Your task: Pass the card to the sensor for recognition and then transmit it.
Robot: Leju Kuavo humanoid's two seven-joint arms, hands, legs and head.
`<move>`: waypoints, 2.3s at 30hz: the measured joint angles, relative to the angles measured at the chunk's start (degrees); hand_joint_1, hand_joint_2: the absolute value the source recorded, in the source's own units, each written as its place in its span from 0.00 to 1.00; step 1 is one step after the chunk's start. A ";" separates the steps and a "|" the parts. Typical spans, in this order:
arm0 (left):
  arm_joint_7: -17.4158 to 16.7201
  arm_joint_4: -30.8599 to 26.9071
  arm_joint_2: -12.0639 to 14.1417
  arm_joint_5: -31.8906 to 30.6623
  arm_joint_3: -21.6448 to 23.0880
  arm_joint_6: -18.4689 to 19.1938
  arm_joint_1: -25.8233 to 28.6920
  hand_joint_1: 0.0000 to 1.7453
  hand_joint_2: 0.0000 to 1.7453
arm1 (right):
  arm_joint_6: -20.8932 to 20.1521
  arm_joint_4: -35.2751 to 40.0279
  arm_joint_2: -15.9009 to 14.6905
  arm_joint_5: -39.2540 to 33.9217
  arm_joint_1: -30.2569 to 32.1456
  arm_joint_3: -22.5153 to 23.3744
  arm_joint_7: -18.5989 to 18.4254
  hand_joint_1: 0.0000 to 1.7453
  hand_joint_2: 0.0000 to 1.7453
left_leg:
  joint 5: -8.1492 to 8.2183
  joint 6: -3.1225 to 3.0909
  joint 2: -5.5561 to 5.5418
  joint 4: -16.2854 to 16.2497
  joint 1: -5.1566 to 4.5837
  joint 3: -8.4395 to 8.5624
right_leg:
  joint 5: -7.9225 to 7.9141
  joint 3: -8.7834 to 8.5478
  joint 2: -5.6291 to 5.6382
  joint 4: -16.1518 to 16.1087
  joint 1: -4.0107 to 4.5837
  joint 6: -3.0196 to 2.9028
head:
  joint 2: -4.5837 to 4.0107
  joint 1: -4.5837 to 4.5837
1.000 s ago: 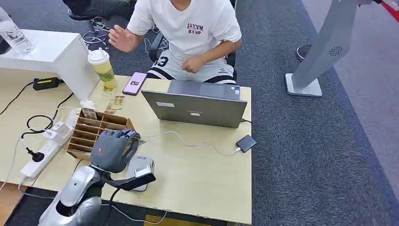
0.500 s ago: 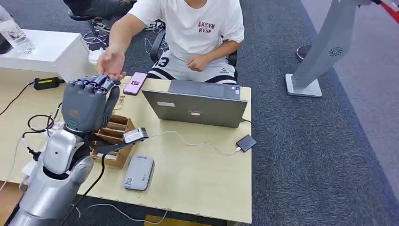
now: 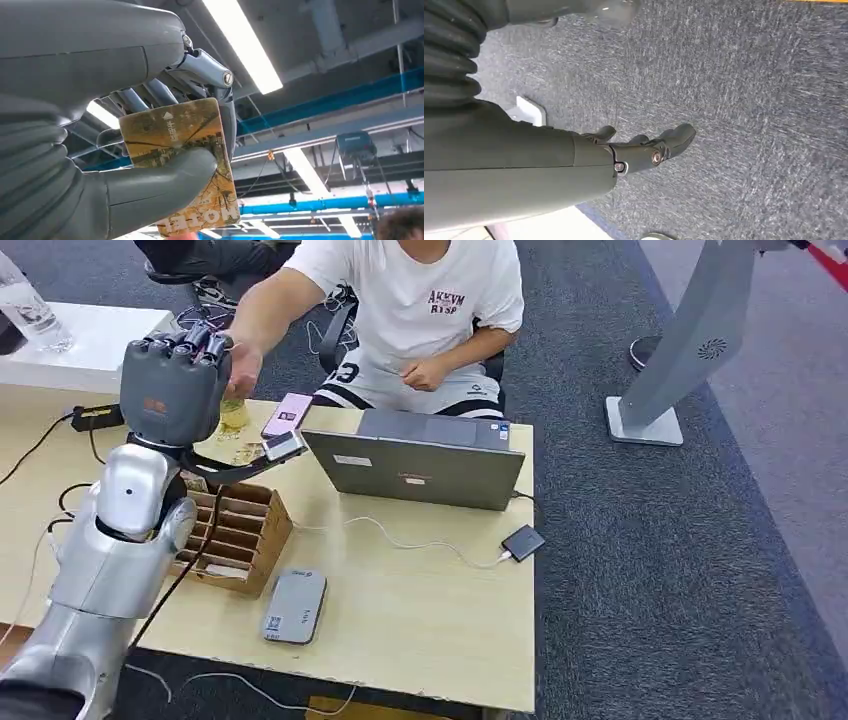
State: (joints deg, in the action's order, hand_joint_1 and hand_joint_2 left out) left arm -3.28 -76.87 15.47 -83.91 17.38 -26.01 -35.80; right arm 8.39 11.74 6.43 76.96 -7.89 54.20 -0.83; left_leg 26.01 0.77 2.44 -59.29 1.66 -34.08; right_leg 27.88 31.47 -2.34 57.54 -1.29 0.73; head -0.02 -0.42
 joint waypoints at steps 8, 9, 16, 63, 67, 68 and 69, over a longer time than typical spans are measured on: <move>0.22 7.69 -0.96 0.48 -0.31 -3.26 -2.62 0.00 1.00 | 0.20 -0.15 0.09 -0.83 -0.57 -0.04 -2.12 0.00 1.00 | 0.00 0.00 -0.01 0.00 0.00 -0.02 | 0.00 0.01 -0.01 0.00 0.00 0.00 | 0.00 -0.02; 0.22 8.52 -1.24 0.42 -0.31 -3.26 -2.91 0.00 1.00 | 0.26 -0.17 0.09 -1.01 -0.68 -0.04 -2.14 0.00 1.00 | -0.03 -0.03 -0.01 0.00 0.00 -0.02 | 0.00 0.01 -0.02 0.00 0.00 0.01 | 0.00 -0.02; 0.22 10.23 -2.29 -0.06 -0.31 -3.34 -3.18 0.00 1.00 | 0.28 -0.17 0.09 -1.05 -0.84 -0.04 -2.16 0.00 1.00 | -0.02 -0.03 0.00 0.00 0.00 -0.03 | -0.02 0.02 0.00 0.00 0.00 0.02 | 0.00 0.00; -1.48 -20.99 -0.57 7.85 -4.68 11.80 43.41 0.00 1.00 | 0.20 -0.17 -0.59 -5.07 4.24 2.32 -0.76 0.00 1.00 | 0.02 -0.05 0.16 0.04 -0.04 -0.26 | -0.04 0.17 0.08 -0.02 -0.02 0.08 | 0.00 -0.02; -3.67 -19.02 -0.15 6.67 -4.94 12.74 41.57 0.00 1.00 | 0.07 -0.17 -0.59 -4.53 4.23 2.32 -1.24 0.00 1.00 | 0.02 -0.05 0.15 0.04 -0.05 -0.26 | -0.04 0.17 0.08 -0.02 -0.03 0.09 | 0.00 0.00; -4.02 -18.38 -0.02 6.60 -5.14 12.85 40.97 0.00 1.00 | 0.00 -0.17 -0.59 -4.28 4.21 2.32 -1.24 0.00 1.00 | 0.02 -0.05 0.15 0.04 -0.05 -0.26 | -0.04 0.17 0.08 -0.02 -0.03 0.09 | 0.00 -0.02; -4.24 -18.03 0.15 6.60 -5.27 12.92 40.55 0.00 1.00 | 0.00 -0.17 -0.59 -4.06 4.20 2.32 -1.22 0.00 1.00 | 0.02 -0.05 0.15 0.04 -0.05 -0.26 | -0.04 0.17 0.08 -0.02 -0.02 0.08 | 0.00 -0.02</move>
State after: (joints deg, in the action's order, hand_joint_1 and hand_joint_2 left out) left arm -7.52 -94.90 15.63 -77.31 12.11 -13.09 4.76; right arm 8.39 11.56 5.84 72.89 -3.69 56.52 -2.05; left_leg 26.03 0.71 2.59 -59.25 1.61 -34.35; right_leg 27.84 31.64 -2.26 57.51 -1.31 0.81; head -0.02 -0.44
